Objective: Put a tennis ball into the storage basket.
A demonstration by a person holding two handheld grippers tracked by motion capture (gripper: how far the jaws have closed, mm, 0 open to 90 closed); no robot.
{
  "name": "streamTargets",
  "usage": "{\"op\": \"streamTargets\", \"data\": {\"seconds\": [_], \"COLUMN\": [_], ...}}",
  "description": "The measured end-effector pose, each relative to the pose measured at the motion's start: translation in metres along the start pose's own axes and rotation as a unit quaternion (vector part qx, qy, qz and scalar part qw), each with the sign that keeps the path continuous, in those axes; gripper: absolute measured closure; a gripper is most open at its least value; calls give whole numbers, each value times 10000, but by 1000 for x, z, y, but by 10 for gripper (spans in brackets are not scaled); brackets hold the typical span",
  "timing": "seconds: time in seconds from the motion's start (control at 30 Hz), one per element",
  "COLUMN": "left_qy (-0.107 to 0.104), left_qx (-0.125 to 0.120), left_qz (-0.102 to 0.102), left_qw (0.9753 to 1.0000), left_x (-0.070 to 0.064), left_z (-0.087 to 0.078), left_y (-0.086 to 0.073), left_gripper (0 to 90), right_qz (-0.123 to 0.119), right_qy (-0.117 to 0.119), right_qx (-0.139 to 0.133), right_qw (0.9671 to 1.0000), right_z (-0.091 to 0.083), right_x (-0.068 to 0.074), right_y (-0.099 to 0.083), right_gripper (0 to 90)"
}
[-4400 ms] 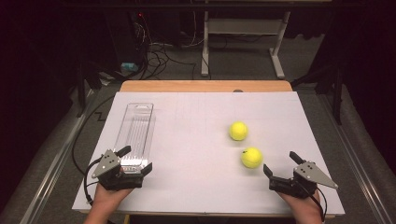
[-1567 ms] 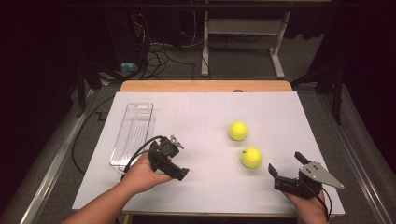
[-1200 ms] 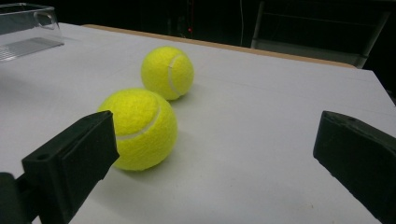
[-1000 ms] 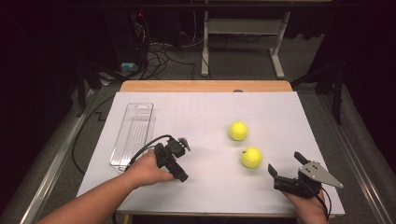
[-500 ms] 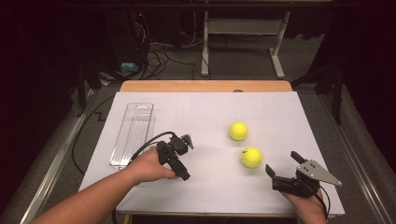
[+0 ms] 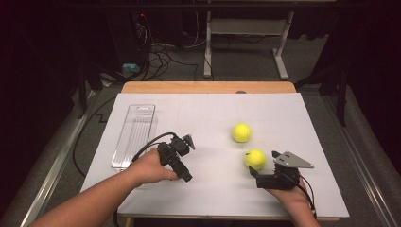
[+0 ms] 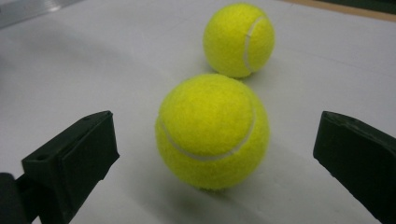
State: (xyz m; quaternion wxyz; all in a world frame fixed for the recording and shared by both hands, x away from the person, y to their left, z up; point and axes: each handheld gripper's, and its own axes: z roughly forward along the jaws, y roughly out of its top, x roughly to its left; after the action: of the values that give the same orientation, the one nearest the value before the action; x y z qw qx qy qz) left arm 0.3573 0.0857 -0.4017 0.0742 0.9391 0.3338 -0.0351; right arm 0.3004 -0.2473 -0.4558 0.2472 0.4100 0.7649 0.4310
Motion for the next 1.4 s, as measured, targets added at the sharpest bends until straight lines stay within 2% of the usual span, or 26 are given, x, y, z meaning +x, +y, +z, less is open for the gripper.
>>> {"op": "streamTargets", "data": {"seconds": [0.1,0.27,0.53,0.57,0.73,1.0,1.23,1.4], "left_qy": [-15,-4,38,35,74,70,43,47], "left_qx": [16,42,35,31,21,-12,-51,-48], "left_qz": [16,46,9,15,35,57,52,39], "left_qw": [10000,10000,10000,10000,10000,10000,10000,10000], "left_x": [-1,-3,-4,-4,-6,-9,-10,-9], "left_z": [1,1,-2,-2,-4,-12,-20,-23], "left_y": [1,2,2,2,3,5,4,3], "left_gripper": [10,7,6,6,6,6,6,6], "right_qz": [0,-153,-147,-179,-101,-137,-273,-308], "right_qy": [61,24,-3,-71,-29,47,201,402], "right_qx": [243,591,743,741,686,357,89,-57], "right_qw": [9997,9981,9971,9971,9976,9993,9994,9987], "right_z": [13,29,31,30,27,20,18,22], "right_x": [-1,0,2,2,1,4,19,33], "right_y": [4,9,7,6,6,11,20,29], "right_gripper": [30,120,235,260,270,272,274,274]}}
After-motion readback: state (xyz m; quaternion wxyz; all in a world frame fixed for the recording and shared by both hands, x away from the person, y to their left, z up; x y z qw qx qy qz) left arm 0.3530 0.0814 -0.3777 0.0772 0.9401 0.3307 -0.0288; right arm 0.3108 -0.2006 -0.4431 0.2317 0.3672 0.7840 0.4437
